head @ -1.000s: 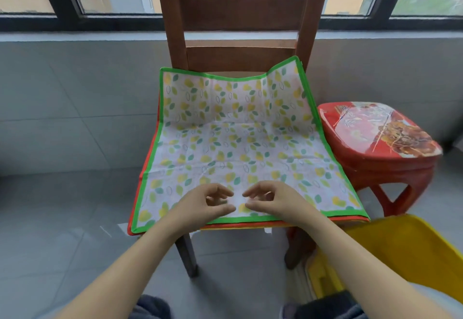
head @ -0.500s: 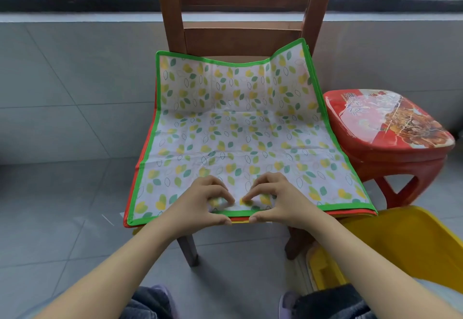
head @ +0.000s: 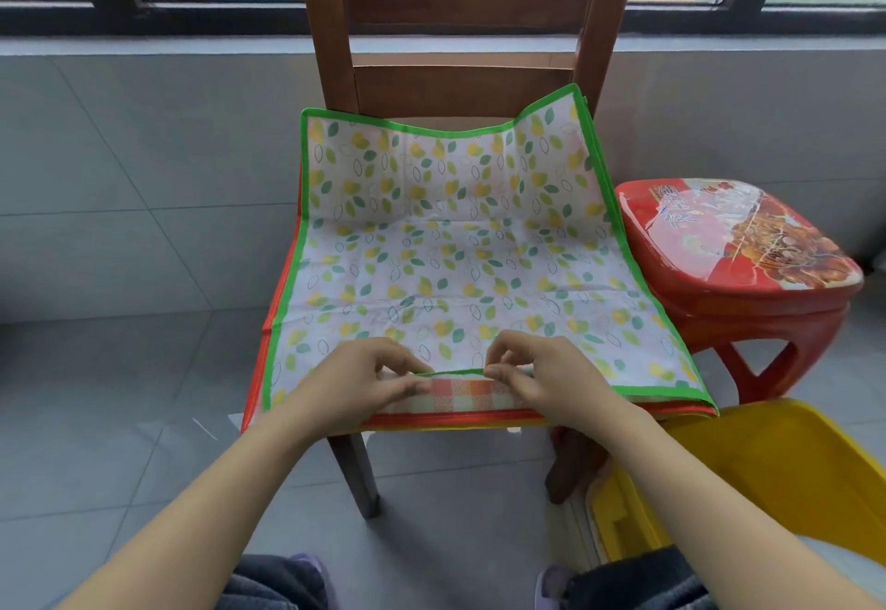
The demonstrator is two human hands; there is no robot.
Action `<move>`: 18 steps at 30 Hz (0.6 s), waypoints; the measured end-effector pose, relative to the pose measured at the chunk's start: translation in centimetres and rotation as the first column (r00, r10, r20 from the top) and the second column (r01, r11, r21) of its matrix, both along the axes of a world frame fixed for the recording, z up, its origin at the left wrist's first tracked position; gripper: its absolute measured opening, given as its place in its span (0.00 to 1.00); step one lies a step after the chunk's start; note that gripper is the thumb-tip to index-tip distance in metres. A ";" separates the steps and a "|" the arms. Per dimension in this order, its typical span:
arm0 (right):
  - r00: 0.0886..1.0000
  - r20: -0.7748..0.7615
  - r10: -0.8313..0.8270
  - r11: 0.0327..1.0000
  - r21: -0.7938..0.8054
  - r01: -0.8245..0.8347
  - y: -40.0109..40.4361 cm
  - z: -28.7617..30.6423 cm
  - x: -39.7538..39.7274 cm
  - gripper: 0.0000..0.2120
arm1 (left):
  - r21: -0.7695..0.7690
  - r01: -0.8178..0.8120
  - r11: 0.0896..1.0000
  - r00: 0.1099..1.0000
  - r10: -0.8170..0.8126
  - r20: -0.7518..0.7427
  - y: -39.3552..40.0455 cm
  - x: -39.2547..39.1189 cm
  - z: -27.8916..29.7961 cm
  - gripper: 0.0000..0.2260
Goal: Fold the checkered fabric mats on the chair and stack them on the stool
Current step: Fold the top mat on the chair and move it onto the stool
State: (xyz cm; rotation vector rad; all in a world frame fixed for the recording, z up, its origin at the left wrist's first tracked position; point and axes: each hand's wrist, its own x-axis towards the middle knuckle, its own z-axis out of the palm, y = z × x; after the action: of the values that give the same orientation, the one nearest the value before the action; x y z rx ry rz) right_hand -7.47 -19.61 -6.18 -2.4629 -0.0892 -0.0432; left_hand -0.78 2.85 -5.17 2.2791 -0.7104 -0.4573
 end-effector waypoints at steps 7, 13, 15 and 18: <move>0.984 0.158 -0.078 0.985 -0.143 0.101 -0.1 1.7 0.5 0.05 | -0.016 -0.101 0.995 0.994 0.100 -0.050 1.6 0.3 3.1 0.03; 0.990 0.136 -0.037 0.924 -0.373 0.086 -0.2 6.1 -0.3 0.06 | -0.056 -0.126 0.990 0.991 0.128 0.026 1.8 -0.1 5.5 0.09; 0.991 0.132 -0.027 0.914 -0.399 0.078 -0.1 8.1 -0.8 0.05 | -0.093 -0.123 0.988 0.992 0.124 -0.001 1.9 -0.2 6.6 0.11; 0.986 0.165 -0.018 0.886 -0.454 0.092 0.2 10.9 -0.6 0.05 | -0.109 -0.152 0.982 0.988 0.147 -0.051 2.0 0.1 8.7 0.12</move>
State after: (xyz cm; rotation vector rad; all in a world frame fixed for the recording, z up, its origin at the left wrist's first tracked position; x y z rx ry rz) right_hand -8.02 -19.45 4.69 -2.9372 -0.1073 -0.2705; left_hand -0.72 4.84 3.48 2.1912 -0.5253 -0.3837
